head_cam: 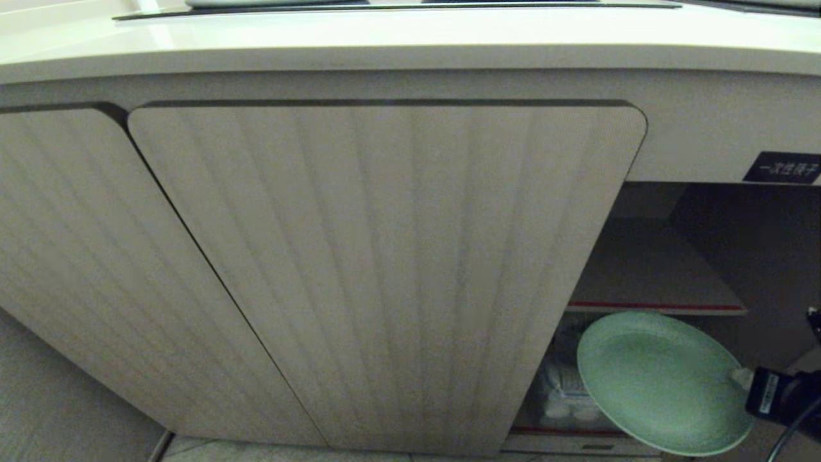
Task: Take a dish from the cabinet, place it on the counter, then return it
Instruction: Place it on the table
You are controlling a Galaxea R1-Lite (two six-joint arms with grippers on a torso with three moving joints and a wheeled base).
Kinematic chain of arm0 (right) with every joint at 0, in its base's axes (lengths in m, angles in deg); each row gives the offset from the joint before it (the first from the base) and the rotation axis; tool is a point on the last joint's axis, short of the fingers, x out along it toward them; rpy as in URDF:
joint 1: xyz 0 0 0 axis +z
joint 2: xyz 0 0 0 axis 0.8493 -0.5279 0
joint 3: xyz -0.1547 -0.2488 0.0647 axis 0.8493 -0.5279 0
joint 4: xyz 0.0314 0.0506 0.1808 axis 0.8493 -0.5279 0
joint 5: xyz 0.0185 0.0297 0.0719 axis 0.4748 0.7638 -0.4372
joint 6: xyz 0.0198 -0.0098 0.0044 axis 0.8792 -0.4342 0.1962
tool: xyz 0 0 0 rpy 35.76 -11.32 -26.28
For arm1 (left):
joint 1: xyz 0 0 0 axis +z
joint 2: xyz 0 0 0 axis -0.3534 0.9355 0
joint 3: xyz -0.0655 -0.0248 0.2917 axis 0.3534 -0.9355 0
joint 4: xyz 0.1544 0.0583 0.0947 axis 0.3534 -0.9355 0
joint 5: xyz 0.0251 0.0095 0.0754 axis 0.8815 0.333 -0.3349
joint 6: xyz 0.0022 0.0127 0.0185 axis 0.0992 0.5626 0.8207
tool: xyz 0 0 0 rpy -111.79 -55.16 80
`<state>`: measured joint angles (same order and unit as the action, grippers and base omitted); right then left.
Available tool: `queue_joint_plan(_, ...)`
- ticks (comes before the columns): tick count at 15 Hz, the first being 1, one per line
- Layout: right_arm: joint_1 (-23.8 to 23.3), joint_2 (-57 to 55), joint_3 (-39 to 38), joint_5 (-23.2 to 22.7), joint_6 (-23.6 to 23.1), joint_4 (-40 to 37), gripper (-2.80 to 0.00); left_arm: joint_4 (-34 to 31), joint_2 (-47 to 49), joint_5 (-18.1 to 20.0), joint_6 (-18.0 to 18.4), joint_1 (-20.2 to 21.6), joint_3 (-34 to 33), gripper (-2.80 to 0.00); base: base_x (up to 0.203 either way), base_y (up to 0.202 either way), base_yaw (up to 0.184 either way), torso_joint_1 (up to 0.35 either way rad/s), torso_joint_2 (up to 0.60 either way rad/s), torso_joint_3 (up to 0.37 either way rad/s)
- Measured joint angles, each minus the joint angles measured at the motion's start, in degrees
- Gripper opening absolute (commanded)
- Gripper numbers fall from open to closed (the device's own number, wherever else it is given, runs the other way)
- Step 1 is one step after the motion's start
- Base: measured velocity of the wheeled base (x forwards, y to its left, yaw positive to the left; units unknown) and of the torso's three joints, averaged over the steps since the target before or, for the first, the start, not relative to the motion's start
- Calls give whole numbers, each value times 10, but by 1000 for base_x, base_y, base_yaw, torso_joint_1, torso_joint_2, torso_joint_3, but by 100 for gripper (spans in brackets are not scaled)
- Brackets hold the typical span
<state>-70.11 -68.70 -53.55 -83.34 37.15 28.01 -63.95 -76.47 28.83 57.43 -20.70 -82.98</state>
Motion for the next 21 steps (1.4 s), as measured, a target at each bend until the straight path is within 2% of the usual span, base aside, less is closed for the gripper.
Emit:
queue_joint_plan(10,29,62,-64,-8,-7,0,-280,0,0,0,0,0,0,-280,0,0,0,0,0,0)
queue_joint_plan(14,43,85,-72,-7,-17,-23,-280,0,0,0,0,0,0,-280,0,0,0,0,0,0)
queue_joint_plan(21,113,127,-73,0,-21,-71,-280,0,0,0,0,0,0,-280,0,0,0,0,0,0)
